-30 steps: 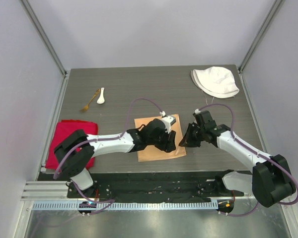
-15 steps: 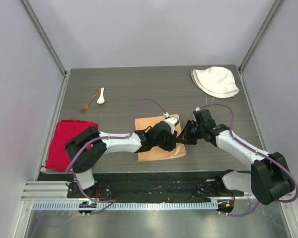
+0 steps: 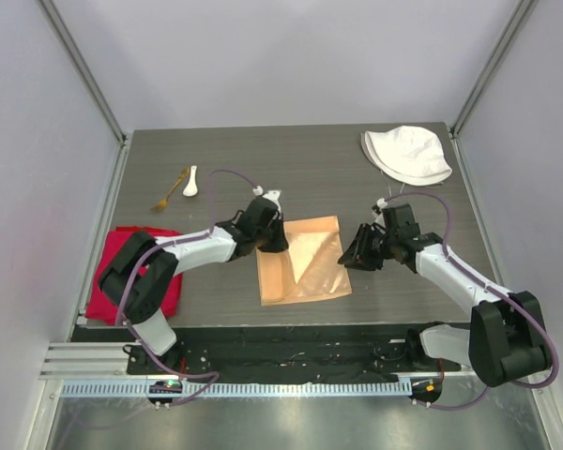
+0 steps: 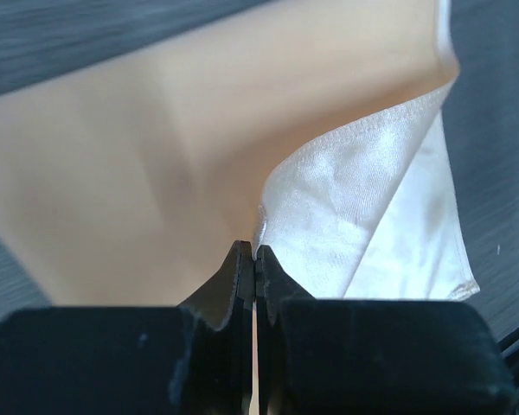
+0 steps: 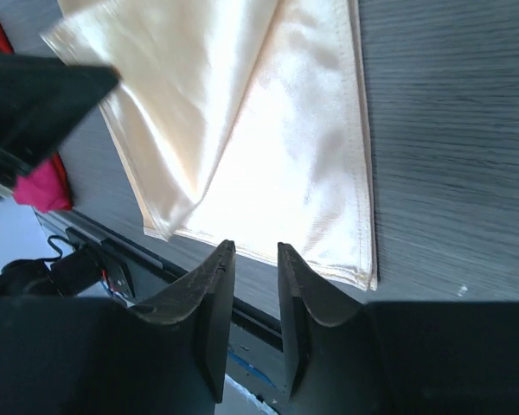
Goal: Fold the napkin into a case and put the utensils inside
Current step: Fold the top corner of the square-folded napkin at the center of the board, then smooth out the upper triangle-folded napkin at the center of the board.
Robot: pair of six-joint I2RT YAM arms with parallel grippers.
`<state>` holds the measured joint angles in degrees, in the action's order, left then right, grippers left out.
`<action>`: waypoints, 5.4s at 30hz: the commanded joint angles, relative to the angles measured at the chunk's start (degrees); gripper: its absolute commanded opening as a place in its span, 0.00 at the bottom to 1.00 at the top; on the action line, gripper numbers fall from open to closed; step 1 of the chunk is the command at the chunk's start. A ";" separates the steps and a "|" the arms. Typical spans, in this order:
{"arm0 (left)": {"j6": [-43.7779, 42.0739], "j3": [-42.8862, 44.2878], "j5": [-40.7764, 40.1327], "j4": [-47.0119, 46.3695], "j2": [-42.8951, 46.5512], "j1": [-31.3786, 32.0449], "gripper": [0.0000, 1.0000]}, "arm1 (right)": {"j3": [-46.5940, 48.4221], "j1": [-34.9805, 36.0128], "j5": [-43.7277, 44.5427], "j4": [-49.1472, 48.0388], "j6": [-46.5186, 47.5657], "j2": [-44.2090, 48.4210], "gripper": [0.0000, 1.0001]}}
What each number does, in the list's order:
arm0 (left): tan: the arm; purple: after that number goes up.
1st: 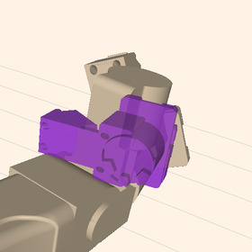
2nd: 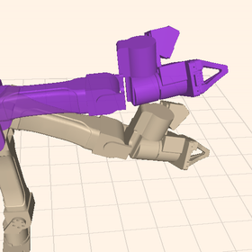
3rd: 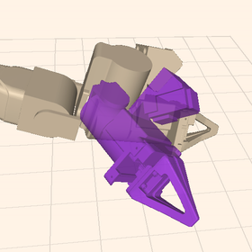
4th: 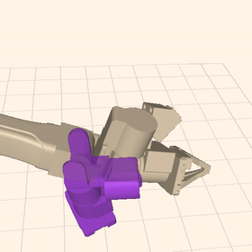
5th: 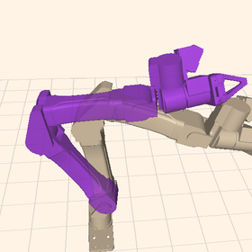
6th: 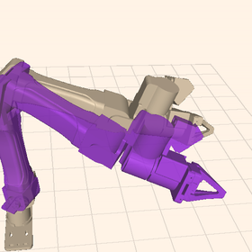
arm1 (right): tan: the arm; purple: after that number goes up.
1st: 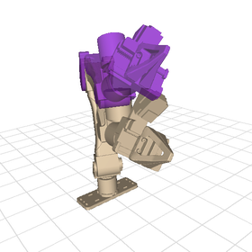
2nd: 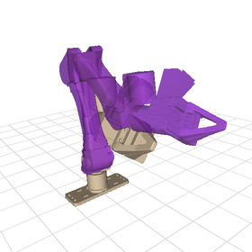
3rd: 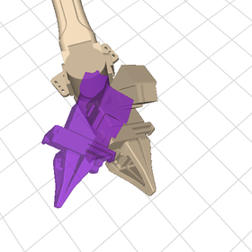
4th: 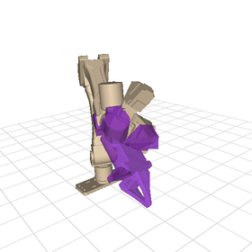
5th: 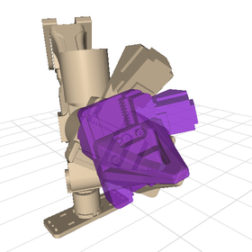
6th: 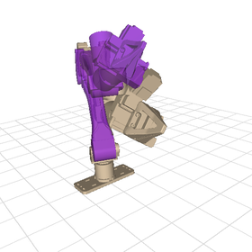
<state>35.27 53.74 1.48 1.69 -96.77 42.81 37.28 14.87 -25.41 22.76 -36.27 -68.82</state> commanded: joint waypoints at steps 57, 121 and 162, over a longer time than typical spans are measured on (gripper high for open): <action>-0.99 4.36 -0.42 8.15 -2.98 -12.92 0.02 | 32.68 4.90 -1.93 -12.39 7.09 -40.52 0.44; 11.31 -10.58 5.27 7.02 20.85 -5.98 0.13 | 49.56 20.11 -8.87 -22.50 -4.69 -59.85 0.16; 18.52 -35.54 14.34 -11.89 27.43 -4.66 0.03 | 52.63 20.28 -8.78 -19.16 -2.84 -61.88 0.16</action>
<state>52.64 19.77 15.22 -8.16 -70.04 37.54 87.64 34.68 -34.59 3.40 -40.38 -130.08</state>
